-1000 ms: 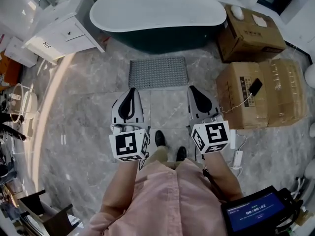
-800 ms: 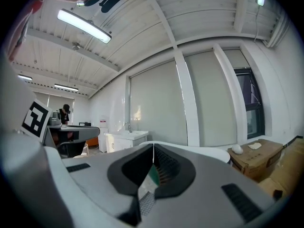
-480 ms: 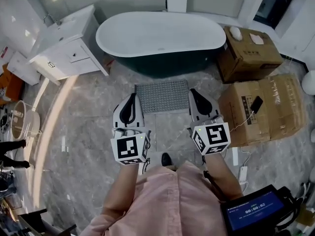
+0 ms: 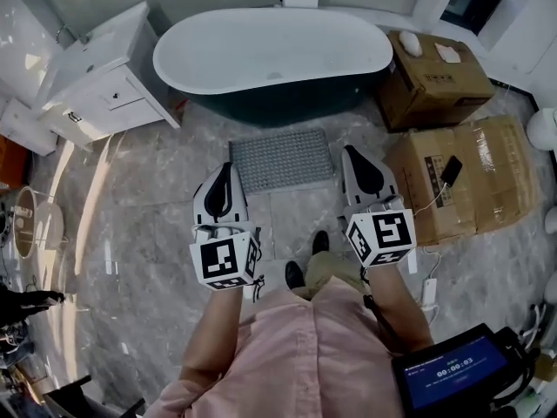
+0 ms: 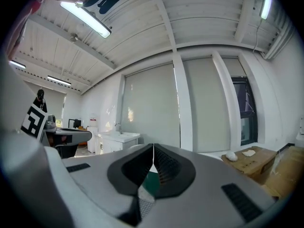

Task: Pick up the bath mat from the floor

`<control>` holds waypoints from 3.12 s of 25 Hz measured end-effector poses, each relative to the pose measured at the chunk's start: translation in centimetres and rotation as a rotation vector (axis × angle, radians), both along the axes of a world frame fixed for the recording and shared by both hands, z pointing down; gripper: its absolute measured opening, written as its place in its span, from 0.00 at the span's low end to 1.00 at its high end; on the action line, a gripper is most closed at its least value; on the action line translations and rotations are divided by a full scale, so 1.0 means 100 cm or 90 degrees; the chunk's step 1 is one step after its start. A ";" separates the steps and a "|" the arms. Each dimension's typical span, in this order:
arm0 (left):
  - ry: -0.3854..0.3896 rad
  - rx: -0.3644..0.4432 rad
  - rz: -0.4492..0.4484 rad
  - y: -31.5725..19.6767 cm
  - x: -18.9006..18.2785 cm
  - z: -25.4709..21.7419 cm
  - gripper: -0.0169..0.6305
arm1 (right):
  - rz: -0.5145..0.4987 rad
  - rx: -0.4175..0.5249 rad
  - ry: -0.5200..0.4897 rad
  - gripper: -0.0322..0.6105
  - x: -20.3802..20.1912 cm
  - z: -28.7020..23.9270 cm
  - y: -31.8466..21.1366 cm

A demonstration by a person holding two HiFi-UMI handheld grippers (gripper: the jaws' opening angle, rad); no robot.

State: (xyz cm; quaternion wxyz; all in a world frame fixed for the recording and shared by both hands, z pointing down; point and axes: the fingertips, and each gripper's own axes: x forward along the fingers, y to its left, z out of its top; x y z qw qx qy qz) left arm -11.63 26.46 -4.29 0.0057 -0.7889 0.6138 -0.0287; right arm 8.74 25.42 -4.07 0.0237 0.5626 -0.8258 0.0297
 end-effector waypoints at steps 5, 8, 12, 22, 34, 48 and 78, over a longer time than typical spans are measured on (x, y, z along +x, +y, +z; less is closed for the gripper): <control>-0.007 -0.025 -0.006 -0.017 0.001 0.016 0.06 | -0.012 -0.030 -0.008 0.08 -0.003 0.022 -0.015; -0.013 -0.037 -0.013 -0.032 0.001 0.023 0.06 | -0.020 -0.043 -0.014 0.08 -0.004 0.031 -0.033; -0.025 -0.048 -0.017 -0.058 0.011 0.029 0.06 | -0.027 -0.051 -0.024 0.08 0.002 0.038 -0.059; -0.053 -0.076 -0.015 -0.127 0.044 0.040 0.06 | -0.025 -0.077 -0.050 0.08 0.035 0.056 -0.127; -0.082 -0.065 -0.032 -0.190 0.084 0.027 0.06 | -0.034 -0.065 -0.072 0.08 0.078 0.052 -0.198; -0.113 -0.037 -0.067 -0.220 0.086 0.004 0.06 | -0.058 -0.045 -0.097 0.08 0.088 0.042 -0.246; -0.027 -0.029 -0.056 -0.297 -0.073 0.023 0.06 | -0.045 -0.021 -0.038 0.08 -0.053 0.026 -0.312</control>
